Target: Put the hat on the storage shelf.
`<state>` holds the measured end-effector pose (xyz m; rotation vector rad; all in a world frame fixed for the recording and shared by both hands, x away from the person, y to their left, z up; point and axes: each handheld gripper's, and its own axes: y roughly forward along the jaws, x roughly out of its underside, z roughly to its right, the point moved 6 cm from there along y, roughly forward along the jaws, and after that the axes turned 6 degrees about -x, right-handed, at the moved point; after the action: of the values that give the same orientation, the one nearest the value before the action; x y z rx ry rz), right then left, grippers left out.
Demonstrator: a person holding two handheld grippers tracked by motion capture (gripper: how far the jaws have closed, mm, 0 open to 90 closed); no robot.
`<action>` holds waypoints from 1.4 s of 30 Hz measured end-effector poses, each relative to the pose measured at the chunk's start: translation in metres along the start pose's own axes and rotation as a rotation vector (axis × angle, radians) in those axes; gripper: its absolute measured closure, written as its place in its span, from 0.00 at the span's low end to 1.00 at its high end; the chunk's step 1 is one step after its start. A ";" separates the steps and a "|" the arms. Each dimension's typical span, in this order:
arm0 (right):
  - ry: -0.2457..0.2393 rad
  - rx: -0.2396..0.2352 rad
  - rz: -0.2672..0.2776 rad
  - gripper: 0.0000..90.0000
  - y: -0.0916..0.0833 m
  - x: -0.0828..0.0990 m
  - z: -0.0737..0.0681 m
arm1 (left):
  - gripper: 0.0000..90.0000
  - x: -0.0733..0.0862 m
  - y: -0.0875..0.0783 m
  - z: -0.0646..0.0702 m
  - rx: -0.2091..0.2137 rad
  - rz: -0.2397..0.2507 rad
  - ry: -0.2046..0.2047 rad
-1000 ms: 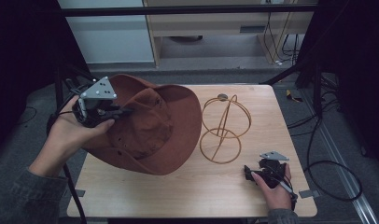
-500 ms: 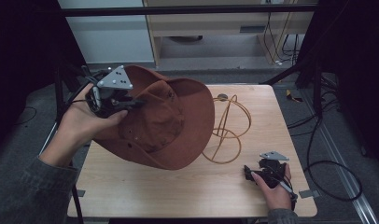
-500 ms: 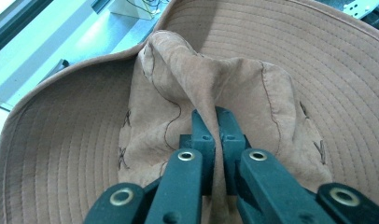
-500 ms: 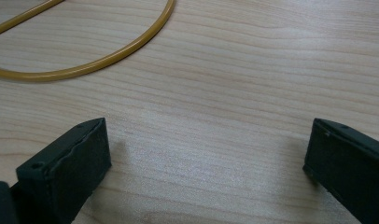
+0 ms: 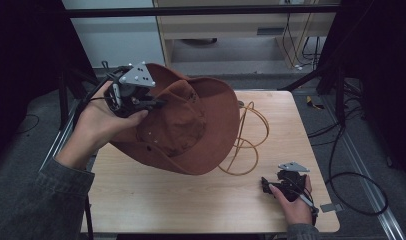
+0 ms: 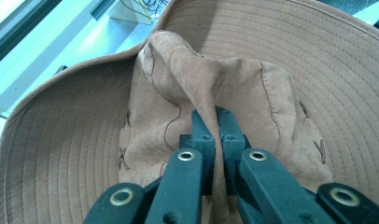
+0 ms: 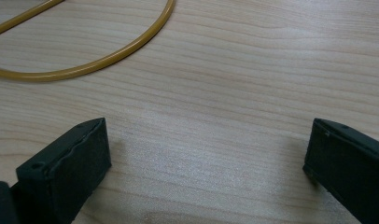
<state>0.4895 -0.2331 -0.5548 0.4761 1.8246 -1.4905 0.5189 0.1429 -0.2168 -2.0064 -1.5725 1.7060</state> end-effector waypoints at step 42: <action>-0.001 -0.001 0.000 0.00 0.001 -0.001 0.000 | 0.98 -0.064 0.059 0.019 0.048 0.019 0.032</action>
<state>0.4908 -0.2323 -0.5547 0.4755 1.8246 -1.4892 0.5506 0.0596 -0.2164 -2.0221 -1.4934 1.6924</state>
